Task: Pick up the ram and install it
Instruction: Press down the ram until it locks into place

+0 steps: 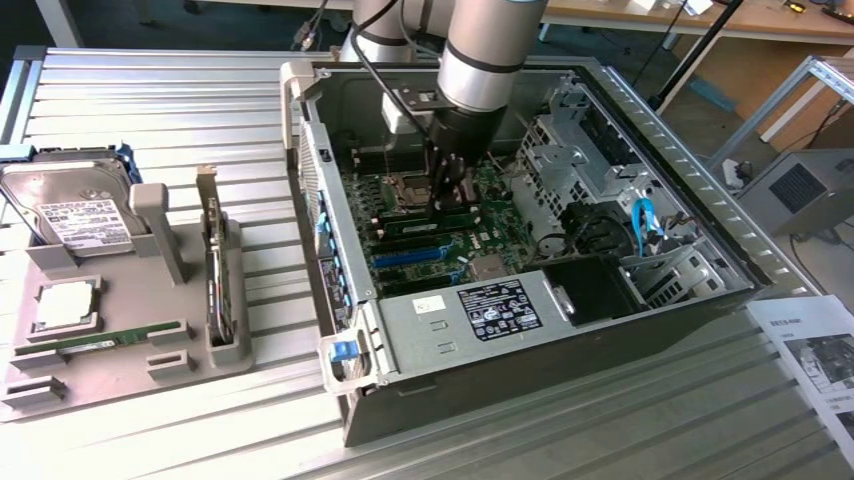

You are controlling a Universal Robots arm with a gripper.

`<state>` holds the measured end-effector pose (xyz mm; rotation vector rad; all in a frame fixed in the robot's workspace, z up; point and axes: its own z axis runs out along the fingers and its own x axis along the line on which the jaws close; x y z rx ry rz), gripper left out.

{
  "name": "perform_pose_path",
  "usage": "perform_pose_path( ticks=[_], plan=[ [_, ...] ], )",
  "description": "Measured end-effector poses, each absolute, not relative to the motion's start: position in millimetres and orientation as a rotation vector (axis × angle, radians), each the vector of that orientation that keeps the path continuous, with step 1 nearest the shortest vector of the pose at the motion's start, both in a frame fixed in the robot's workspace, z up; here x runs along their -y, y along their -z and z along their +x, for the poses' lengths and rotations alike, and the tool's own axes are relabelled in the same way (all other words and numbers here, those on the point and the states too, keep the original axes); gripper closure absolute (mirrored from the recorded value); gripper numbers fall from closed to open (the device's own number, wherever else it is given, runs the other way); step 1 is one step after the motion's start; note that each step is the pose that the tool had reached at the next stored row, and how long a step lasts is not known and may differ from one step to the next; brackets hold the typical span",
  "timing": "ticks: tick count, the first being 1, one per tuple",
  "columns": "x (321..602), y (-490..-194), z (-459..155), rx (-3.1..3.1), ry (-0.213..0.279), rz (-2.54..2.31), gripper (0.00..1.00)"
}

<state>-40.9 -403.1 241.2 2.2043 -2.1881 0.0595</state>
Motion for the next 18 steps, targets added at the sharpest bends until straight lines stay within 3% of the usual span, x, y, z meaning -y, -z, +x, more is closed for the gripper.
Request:
perform_pose_path(
  ticks=[18],
  plan=[
    [403.2, -249.3, -46.1, 2.188, -0.06, 2.204, 0.89]
  ],
)
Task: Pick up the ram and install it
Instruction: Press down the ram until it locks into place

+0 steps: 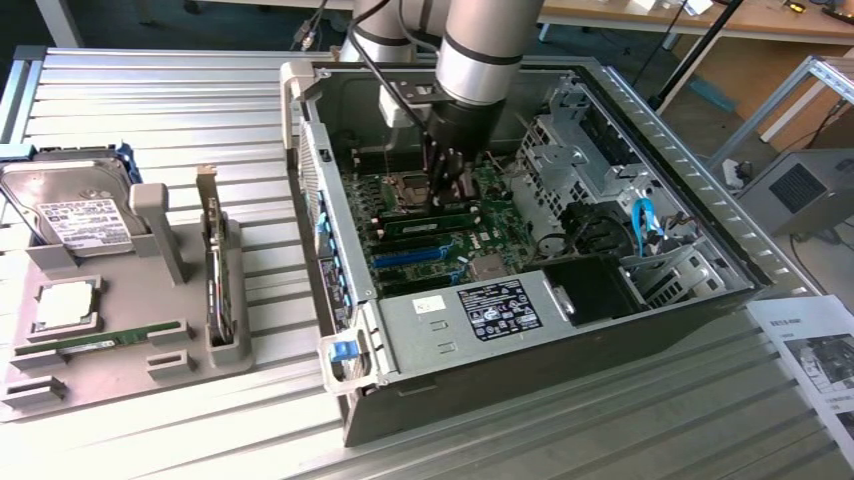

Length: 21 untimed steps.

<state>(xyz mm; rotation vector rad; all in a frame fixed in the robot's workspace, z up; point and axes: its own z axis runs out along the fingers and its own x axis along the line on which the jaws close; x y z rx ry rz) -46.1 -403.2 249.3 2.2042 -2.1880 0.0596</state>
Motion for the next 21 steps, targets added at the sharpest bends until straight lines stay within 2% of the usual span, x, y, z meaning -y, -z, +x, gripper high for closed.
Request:
perform_pose_path(
  ticks=[21],
  plan=[
    [403.2, -249.3, -80.0, 2.19, -0.064, 2.206, 0.89]
  ],
)
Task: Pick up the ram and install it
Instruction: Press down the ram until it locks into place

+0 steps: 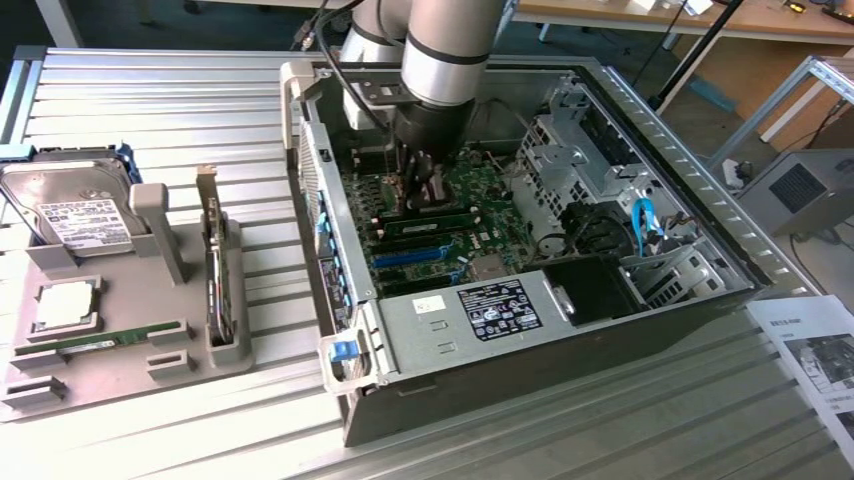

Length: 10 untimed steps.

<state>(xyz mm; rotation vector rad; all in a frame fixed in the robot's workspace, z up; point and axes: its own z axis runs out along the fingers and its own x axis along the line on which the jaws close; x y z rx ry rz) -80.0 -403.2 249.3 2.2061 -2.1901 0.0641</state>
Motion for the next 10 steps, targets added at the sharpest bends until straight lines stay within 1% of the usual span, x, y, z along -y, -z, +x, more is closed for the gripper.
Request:
perform_pose_path(
  ticks=[10],
  plan=[
    [403.2, -249.3, -84.7, 2.19, -0.064, 2.206, 0.89]
  ],
)
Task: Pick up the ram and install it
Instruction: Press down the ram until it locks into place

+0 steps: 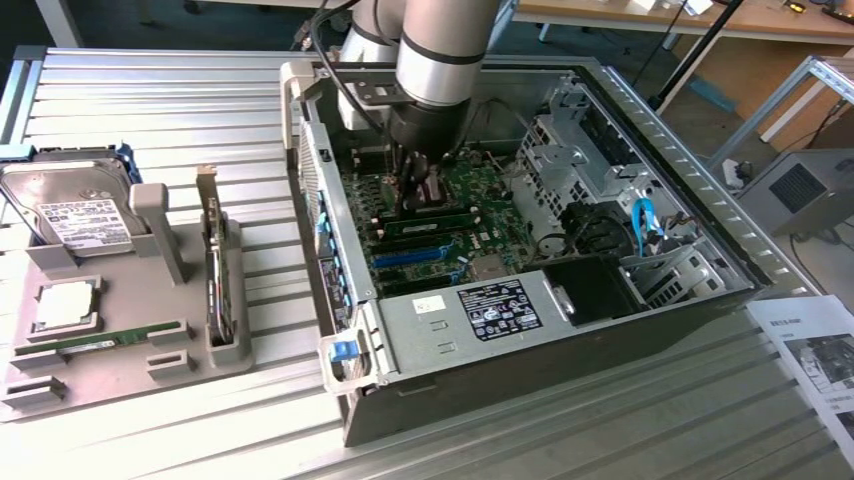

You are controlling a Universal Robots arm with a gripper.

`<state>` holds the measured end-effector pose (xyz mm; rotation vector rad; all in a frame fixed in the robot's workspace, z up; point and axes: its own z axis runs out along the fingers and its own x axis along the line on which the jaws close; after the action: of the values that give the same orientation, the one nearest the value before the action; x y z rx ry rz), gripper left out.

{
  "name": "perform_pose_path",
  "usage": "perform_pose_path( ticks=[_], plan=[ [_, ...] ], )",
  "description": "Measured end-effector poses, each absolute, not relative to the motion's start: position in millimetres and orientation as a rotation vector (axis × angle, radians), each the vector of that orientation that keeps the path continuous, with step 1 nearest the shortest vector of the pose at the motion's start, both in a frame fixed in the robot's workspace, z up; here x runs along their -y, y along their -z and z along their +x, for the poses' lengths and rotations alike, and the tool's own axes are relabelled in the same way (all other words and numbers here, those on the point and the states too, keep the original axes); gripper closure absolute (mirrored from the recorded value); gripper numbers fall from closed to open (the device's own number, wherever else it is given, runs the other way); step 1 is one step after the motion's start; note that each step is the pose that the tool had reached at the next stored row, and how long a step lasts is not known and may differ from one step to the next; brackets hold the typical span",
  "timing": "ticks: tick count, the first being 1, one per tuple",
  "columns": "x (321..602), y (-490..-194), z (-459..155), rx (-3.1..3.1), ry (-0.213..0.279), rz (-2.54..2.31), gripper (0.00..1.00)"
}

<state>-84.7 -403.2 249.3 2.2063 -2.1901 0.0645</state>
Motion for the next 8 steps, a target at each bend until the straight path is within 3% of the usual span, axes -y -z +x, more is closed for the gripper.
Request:
perform_pose_path(
  ticks=[8],
  plan=[
    [403.2, -244.3, -84.9, 2.19, -0.064, 2.206, 0.89]
  ],
)
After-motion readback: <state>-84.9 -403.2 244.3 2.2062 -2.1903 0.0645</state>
